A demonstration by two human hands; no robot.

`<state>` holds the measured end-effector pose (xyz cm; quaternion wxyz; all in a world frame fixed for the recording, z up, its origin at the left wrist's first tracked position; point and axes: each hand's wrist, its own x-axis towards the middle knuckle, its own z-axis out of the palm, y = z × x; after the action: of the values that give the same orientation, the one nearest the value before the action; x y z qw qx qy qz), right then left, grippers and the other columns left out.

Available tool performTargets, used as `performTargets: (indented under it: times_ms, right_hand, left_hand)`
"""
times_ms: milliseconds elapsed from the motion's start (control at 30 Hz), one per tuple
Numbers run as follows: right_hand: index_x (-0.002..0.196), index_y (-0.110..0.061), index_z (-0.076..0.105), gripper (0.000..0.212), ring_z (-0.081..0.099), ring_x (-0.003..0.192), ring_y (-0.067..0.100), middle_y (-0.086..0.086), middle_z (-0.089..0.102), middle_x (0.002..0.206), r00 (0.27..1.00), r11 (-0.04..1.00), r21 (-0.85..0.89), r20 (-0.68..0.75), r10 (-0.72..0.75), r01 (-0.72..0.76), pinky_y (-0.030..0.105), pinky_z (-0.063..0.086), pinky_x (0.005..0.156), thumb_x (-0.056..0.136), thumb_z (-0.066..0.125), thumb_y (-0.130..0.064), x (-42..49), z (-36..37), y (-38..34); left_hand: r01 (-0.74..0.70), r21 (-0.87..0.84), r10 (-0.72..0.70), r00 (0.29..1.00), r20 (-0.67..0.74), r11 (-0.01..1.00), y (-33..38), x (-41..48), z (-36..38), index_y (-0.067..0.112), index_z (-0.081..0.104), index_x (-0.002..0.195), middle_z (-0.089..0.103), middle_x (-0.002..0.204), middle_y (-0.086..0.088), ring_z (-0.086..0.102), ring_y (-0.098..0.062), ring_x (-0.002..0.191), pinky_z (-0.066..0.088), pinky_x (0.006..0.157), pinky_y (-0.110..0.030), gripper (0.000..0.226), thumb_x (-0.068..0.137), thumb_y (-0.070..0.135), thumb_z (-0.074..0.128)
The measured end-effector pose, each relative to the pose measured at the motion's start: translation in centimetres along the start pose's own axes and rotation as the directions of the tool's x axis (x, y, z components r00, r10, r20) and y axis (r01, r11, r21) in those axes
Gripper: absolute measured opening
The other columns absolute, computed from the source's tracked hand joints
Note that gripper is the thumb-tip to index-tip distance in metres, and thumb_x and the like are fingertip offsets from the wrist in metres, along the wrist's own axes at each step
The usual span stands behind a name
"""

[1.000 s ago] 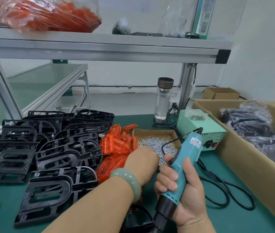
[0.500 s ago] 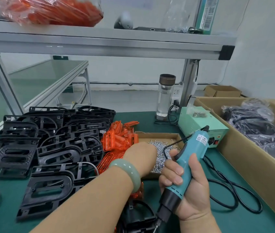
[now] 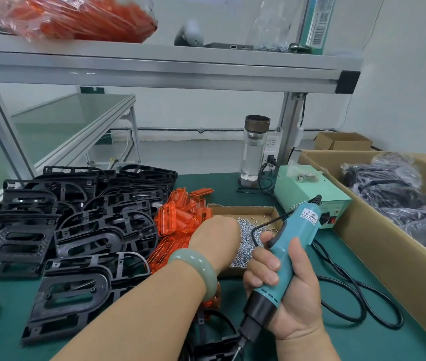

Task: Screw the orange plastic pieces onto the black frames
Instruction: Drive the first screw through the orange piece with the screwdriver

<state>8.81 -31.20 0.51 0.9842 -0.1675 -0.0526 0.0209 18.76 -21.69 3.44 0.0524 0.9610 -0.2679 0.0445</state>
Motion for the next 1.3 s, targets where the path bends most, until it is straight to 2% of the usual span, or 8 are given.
performTargets:
  times_ms: [233, 367, 500, 600, 733, 867, 1033, 1300]
  right_hand:
    - [0.087, -0.007, 0.069, 0.048, 0.045, 0.041, 0.01, -0.001, 0.044, 0.057, 1.0, 1.0, 0.012, -0.002, -0.008, 0.008, 0.024, 0.044, 0.045, 0.053, 0.096, -0.028, 0.0, 0.0, 0.0]
    - [0.092, -0.007, 0.064, 0.053, 0.045, 0.042, 0.01, -0.001, 0.044, 0.057, 1.0, 0.999, 0.033, -0.006, -0.013, 0.013, 0.025, 0.045, 0.045, 0.054, 0.096, -0.026, 0.1, 0.0, 0.0]
    - [0.09, -0.011, 0.064, 0.054, 0.045, 0.043, 0.008, -0.003, 0.044, 0.058, 0.998, 0.999, 0.015, -0.019, -0.052, 0.052, 0.023, 0.046, 0.046, 0.052, 0.096, -0.029, 0.2, 0.2, 0.1]
    - [0.091, -0.015, 0.062, 0.057, 0.045, 0.044, 0.007, -0.005, 0.043, 0.058, 0.991, 0.992, 0.015, -0.042, -0.125, 0.125, 0.022, 0.047, 0.047, 0.048, 0.097, -0.028, 0.3, 0.6, 0.3]
    - [0.09, -0.018, 0.06, 0.048, 0.045, 0.046, 0.005, -0.007, 0.044, 0.06, 0.959, 0.965, -0.025, -0.11, -0.26, 0.259, 0.021, 0.048, 0.049, 0.056, 0.092, -0.03, 0.5, 1.5, 1.1]
    - [0.089, -0.02, 0.054, 0.015, 0.043, 0.045, 0.003, -0.009, 0.044, 0.059, 0.907, 0.921, -0.097, -0.164, -0.388, 0.377, 0.018, 0.046, 0.05, 0.084, 0.054, -0.035, 0.3, 2.7, 2.2]
    - [0.088, -0.023, 0.054, 0.016, 0.045, 0.047, 0.004, -0.01, 0.046, 0.06, 0.848, 0.876, -0.138, -0.22, -0.483, 0.463, 0.018, 0.047, 0.055, 0.079, 0.059, -0.035, 0.6, 4.5, 3.2]
    - [0.087, -0.023, 0.055, 0.014, 0.048, 0.049, 0.006, -0.009, 0.048, 0.061, 0.828, 0.868, -0.093, -0.264, -0.494, 0.488, 0.019, 0.048, 0.054, 0.08, 0.064, -0.031, 1.3, 4.9, 5.8]
  left_hand:
    - [0.015, -0.153, -0.024, 0.998, -0.054, 0.988, 0.0, -0.3, -0.1, 0.015, 0.07, 0.099, 0.07, 0.1, -0.008, 0.062, -0.025, 0.098, 0.048, 0.084, -0.033, 0.02, 0.09, 0.022, 0.054]
    - [0.051, -0.405, -0.097, 0.991, -0.095, 0.913, 0.0, -1.2, -1.2, 0.017, 0.07, 0.08, 0.069, 0.077, 0.0, 0.063, -0.018, 0.08, 0.046, 0.074, -0.028, 0.017, 0.087, 0.03, 0.062]
    - [0.101, -0.785, -0.275, 0.957, -0.091, 0.611, -1.1, -3.6, -2.7, 0.022, 0.063, 0.071, 0.063, 0.056, 0.007, 0.057, -0.003, 0.054, 0.051, 0.06, -0.021, 0.016, 0.085, 0.016, 0.066]
    - [0.095, -0.932, -0.341, 0.94, -0.032, 0.35, -2.6, -6.9, -3.6, 0.02, 0.068, 0.076, 0.068, 0.06, 0.002, 0.061, -0.004, 0.056, 0.051, 0.054, -0.016, 0.017, 0.082, 0.004, 0.066]
    - [0.067, -0.991, -0.413, 0.911, 0.013, 0.118, -4.9, -11.4, -4.0, 0.029, 0.074, 0.08, 0.07, 0.066, 0.001, 0.064, -0.007, 0.06, 0.049, 0.053, -0.014, 0.023, 0.082, 0.008, 0.067]
    - [0.039, -0.999, -0.514, 0.856, 0.044, -0.02, -6.2, -14.3, -3.0, 0.032, 0.075, 0.08, 0.066, 0.063, -0.001, 0.06, -0.007, 0.056, 0.047, 0.048, -0.015, 0.023, 0.084, 0.013, 0.065]
    - [-0.007, -0.981, -0.524, 0.846, 0.099, -0.195, -6.1, -16.3, -1.8, 0.023, 0.077, 0.08, 0.068, 0.065, -0.005, 0.063, -0.01, 0.057, 0.05, 0.05, -0.015, 0.024, 0.057, 0.021, 0.071]
    - [0.008, -0.96, -0.511, 0.846, 0.156, -0.279, -5.6, -16.2, -0.6, 0.017, 0.076, 0.076, 0.068, 0.067, -0.009, 0.063, -0.012, 0.056, 0.05, 0.049, -0.016, 0.019, 0.058, 0.018, 0.07]
